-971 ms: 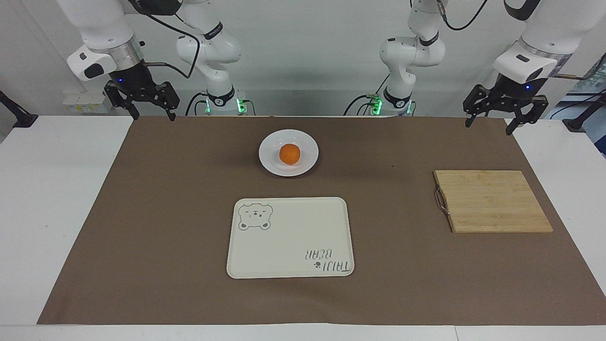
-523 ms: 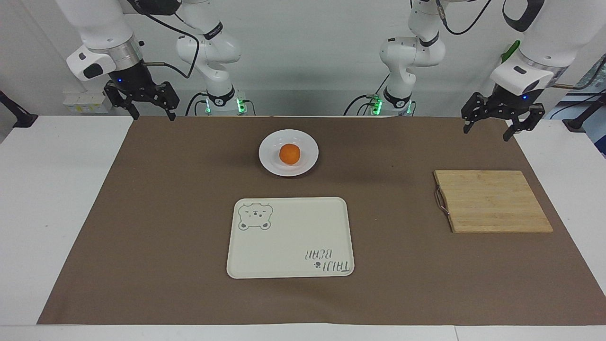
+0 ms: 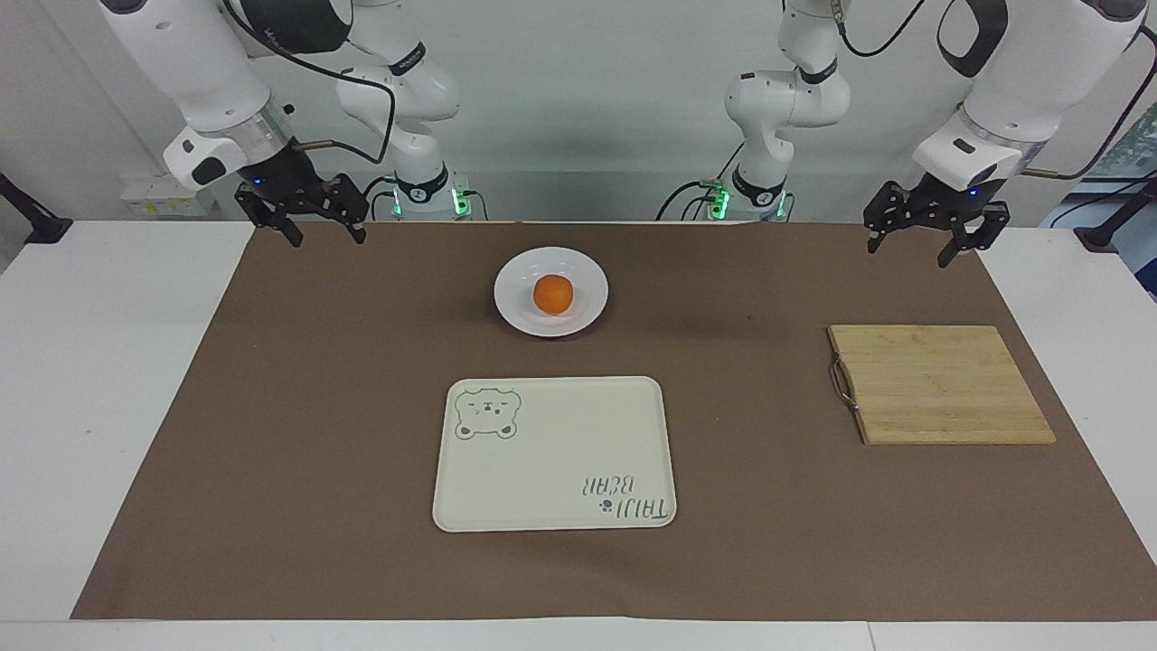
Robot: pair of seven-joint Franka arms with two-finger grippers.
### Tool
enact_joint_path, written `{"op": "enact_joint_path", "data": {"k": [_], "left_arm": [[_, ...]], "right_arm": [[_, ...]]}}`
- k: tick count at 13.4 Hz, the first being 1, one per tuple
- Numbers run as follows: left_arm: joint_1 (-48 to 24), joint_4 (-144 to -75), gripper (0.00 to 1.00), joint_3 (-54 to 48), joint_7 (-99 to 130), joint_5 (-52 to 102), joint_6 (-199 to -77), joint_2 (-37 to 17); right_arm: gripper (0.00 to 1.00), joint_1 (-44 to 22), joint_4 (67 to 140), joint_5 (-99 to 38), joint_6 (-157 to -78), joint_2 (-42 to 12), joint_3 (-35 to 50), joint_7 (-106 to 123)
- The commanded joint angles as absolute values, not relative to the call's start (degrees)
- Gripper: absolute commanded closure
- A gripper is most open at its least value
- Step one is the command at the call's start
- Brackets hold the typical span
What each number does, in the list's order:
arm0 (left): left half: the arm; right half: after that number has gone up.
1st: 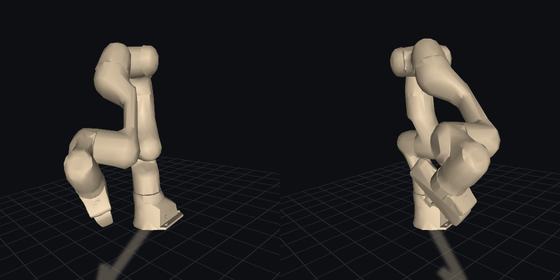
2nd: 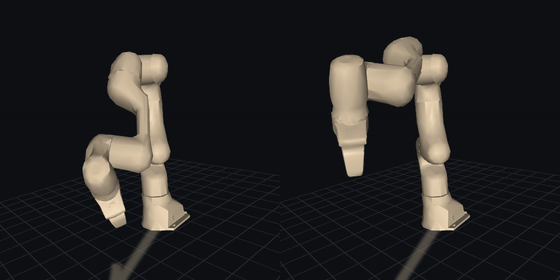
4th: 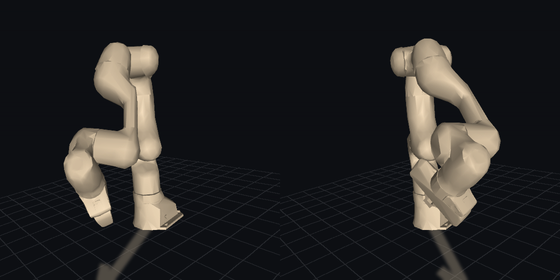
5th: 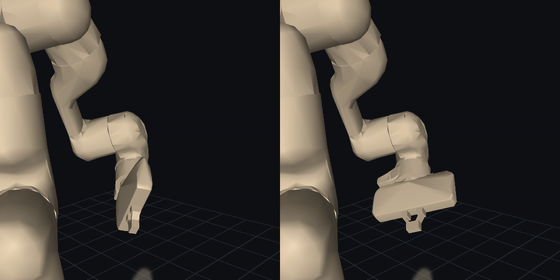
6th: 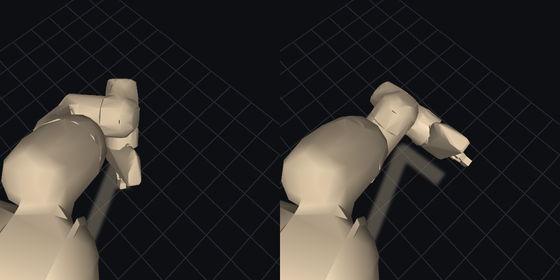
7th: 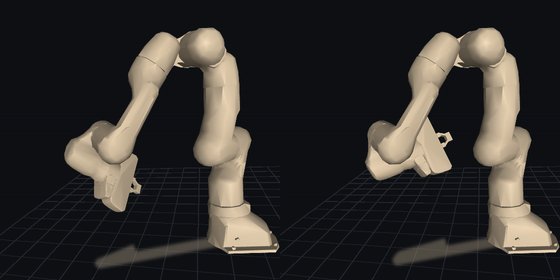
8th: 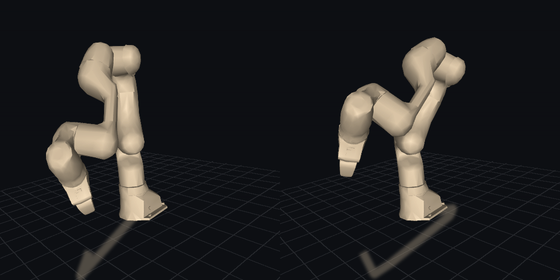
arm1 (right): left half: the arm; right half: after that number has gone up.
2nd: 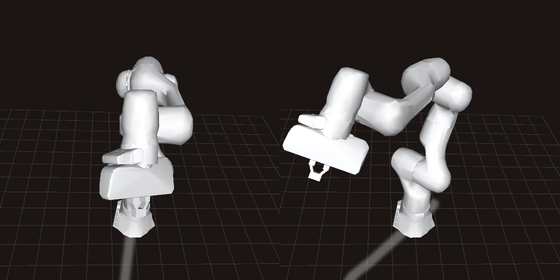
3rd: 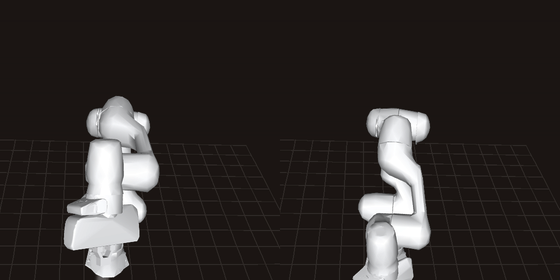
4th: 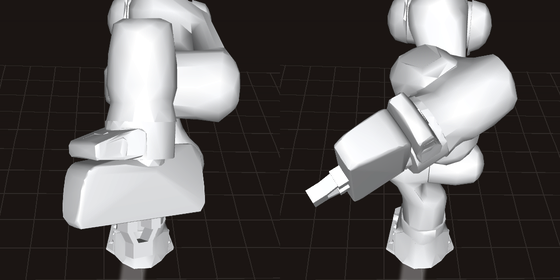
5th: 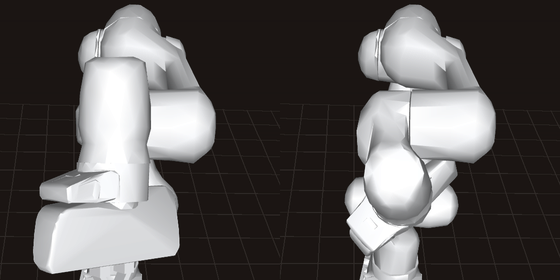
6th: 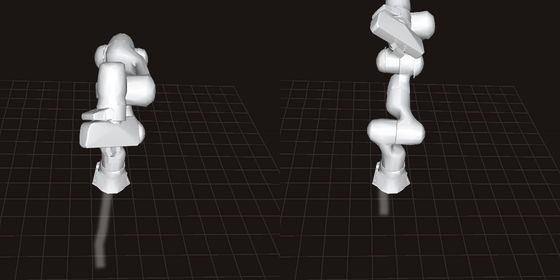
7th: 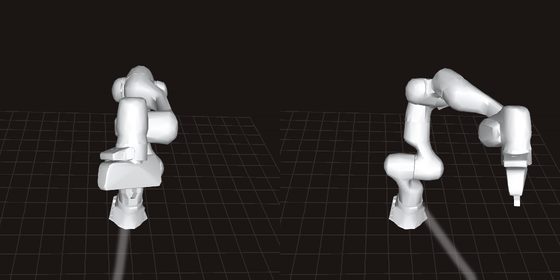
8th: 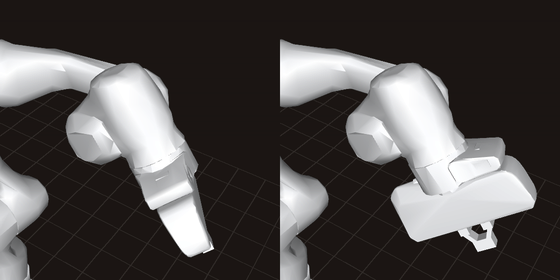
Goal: Place orange and plate with both arms
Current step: 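Open the left gripper and withdraw it to the cutting board, then reach the right gripper to the rim of the white plate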
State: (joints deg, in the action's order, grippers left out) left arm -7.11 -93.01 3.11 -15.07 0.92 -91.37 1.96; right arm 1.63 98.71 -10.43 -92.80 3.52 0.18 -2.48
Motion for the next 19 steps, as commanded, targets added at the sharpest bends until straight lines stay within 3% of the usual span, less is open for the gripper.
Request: {"op": "enact_joint_path", "data": {"k": [1, 6, 10, 14, 19], "left_arm": [[-6.77, -95.36, 0.0, 2.64, -15.03, -0.09, -92.55, 3.69], [-6.5, -91.15, 0.0, 2.55, -14.15, 0.26, -91.76, 1.58], [-6.42, -83.68, 0.0, 2.55, -14.06, 0.35, -85.17, -3.07], [-6.77, -83.76, 0.0, 2.55, -13.1, 0.0, -85.25, -2.99], [-7.29, -86.13, 0.0, 2.46, -9.32, -0.18, -84.9, -1.23]], "right_arm": [[0.0, 1.76, 103.44, -15.19, -97.11, 4.48, 0.53, -2.2], [0.0, 1.76, 104.94, -23.54, -99.66, 2.55, 0.44, -2.11], [0.0, -0.61, 108.45, -29.35, -105.55, 0.18, 0.53, -2.11], [0.0, -1.4, 114.05, -36.98, -108.61, -0.18, 0.53, 2.95], [0.0, -2.37, 123.9, -42.77, -111.71, 3.95, 0.53, 8.76]]}}
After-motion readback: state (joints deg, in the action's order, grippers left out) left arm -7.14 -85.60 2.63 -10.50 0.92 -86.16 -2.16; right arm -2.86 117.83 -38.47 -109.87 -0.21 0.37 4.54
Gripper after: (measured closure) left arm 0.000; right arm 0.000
